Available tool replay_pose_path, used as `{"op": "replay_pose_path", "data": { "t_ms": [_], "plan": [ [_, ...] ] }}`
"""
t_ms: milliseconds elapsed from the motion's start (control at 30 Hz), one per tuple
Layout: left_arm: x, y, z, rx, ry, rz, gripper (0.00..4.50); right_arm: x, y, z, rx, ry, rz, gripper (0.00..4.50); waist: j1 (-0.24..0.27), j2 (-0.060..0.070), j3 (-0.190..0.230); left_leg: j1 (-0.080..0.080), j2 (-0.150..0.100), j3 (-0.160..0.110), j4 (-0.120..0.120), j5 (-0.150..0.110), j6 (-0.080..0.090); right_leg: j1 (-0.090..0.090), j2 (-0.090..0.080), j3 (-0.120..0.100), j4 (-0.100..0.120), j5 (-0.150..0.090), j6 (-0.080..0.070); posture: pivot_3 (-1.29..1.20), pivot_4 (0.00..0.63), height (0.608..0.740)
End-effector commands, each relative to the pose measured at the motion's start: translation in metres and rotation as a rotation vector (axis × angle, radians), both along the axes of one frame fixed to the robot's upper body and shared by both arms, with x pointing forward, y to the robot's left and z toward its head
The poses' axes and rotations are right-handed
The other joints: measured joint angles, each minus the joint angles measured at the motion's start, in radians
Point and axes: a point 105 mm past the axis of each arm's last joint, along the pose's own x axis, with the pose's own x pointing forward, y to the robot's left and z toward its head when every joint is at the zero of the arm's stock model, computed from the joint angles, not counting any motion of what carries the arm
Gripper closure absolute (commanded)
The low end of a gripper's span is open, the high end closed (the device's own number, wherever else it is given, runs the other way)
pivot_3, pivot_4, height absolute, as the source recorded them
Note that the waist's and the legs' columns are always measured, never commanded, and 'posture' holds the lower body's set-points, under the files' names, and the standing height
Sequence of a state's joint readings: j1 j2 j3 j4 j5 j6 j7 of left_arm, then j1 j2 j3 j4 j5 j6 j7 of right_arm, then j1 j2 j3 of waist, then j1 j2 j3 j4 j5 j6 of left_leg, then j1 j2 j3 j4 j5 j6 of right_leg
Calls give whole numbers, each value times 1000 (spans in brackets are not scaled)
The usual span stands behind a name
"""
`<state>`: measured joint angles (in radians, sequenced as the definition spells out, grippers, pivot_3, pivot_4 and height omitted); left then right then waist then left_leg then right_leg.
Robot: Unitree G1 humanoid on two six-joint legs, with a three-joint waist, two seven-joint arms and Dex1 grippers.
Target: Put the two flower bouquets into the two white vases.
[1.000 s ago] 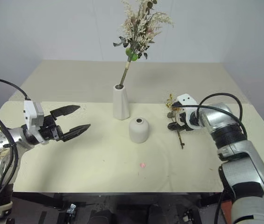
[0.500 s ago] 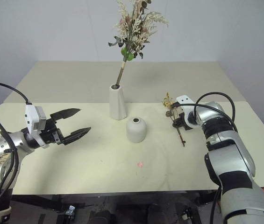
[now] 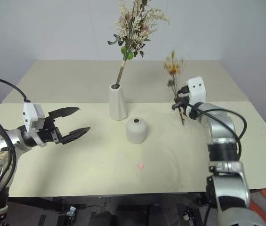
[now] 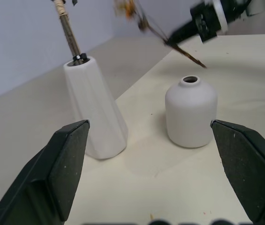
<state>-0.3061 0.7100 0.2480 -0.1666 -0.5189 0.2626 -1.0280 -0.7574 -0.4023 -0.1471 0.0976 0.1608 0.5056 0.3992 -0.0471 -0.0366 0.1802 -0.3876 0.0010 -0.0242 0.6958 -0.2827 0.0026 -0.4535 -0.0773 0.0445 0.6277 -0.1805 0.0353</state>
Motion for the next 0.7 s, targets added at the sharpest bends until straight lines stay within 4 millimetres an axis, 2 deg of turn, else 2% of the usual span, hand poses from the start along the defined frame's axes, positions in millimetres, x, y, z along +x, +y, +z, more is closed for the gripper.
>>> {"op": "replay_pose_path", "data": {
  "t_ms": [33,133,200,333,433,700],
  "plan": [
    [0,1,10,-7,-23,-21,0,-36,24,60,208,-299,105,4480,-4,0,0,1,0,0,0,0,0,0,0,0,1,0,0,0,150,740],
    [3,1,12,-6,-24,-25,0,-51,49,75,456,-360,240,4480,-4,0,0,2,1,-1,0,1,-1,0,1,0,2,0,-1,0,150,740],
    [2,2,11,-5,-23,-22,0,-57,63,76,504,-368,300,4480,-3,1,0,2,1,-1,0,1,-1,0,1,0,2,0,-1,0,150,740],
    [-4,6,9,1,-13,-8,0,-64,79,70,522,-339,346,4480,0,1,0,2,0,-1,0,1,-1,0,1,-1,2,0,-1,0,150,740],
    [-7,9,8,3,-10,8,0,-70,83,65,543,-310,372,4480,1,1,0,1,1,-1,-1,1,-1,-1,1,-1,2,0,-1,0,150,740],
    [-9,8,6,7,-8,17,0,-80,91,35,534,-229,379,4480,0,1,0,2,1,0,-1,1,-1,-1,1,-1,1,0,-1,0,150,740]
  ]
}}
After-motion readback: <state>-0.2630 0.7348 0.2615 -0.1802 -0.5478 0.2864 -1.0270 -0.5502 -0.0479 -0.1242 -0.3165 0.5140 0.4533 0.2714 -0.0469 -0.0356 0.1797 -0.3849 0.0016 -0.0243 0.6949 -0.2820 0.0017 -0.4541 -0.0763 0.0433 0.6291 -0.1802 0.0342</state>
